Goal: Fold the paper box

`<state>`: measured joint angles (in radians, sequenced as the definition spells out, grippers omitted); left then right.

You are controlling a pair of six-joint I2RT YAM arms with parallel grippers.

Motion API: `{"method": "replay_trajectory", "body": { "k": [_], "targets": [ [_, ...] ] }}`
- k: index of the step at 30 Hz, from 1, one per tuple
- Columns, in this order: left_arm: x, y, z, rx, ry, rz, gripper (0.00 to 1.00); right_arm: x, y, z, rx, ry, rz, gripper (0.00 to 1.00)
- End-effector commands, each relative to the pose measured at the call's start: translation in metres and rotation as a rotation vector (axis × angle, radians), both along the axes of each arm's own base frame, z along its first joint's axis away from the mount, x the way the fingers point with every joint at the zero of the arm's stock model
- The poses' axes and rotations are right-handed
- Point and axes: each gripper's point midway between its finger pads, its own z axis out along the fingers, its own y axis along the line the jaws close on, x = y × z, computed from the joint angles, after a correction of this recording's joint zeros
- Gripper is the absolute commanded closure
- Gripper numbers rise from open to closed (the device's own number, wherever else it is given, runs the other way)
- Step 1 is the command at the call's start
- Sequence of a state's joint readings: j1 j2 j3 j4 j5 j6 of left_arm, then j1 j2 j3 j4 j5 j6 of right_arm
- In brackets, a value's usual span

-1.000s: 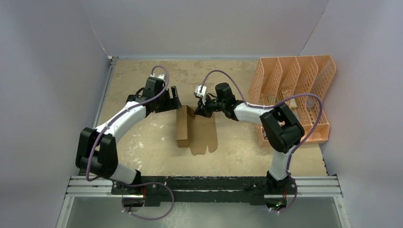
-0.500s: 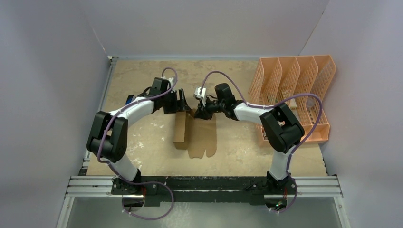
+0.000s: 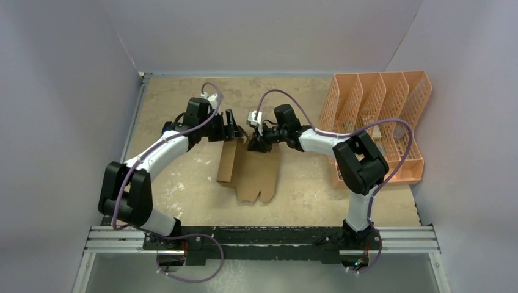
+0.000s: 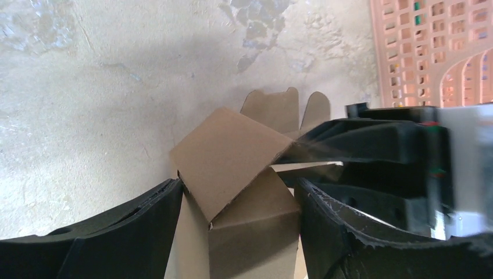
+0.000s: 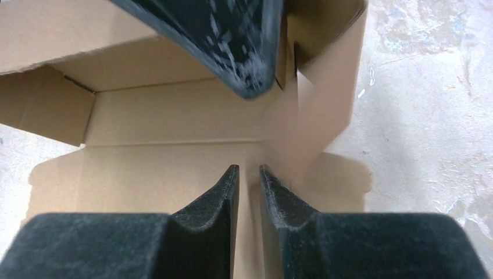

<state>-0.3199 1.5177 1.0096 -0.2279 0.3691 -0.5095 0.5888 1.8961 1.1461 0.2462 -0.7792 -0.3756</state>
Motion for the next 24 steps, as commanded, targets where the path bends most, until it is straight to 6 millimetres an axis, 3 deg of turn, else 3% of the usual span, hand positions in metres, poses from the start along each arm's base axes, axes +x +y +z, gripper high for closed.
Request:
{"method": "replay_trajectory", "body": {
  "k": [1, 9, 12, 18, 24],
  "targets": [
    [-0.001, 0.006, 0.026, -0.016, -0.073, 0.03, 0.3, 0.004, 0.011, 0.013, 0.03, -0.036, 0.036, 0.78],
    [-0.015, 0.01, -0.011, 0.049, 0.031, -0.017, 0.3, 0.003, 0.006, 0.012, 0.01, -0.029, 0.019, 0.77],
    [-0.01, 0.014, 0.003, 0.067, -0.002, -0.004, 0.31, 0.012, -0.008, 0.014, -0.028, -0.079, -0.048, 0.73],
    [-0.006, 0.027, 0.027, 0.122, -0.036, 0.048, 0.3, 0.052, -0.039, 0.032, -0.089, -0.214, -0.211, 0.6],
    [-0.024, 0.032, 0.026, 0.186, 0.013, 0.002, 0.3, 0.092, -0.035, 0.045, -0.086, -0.289, -0.232, 0.54]
  ]
}}
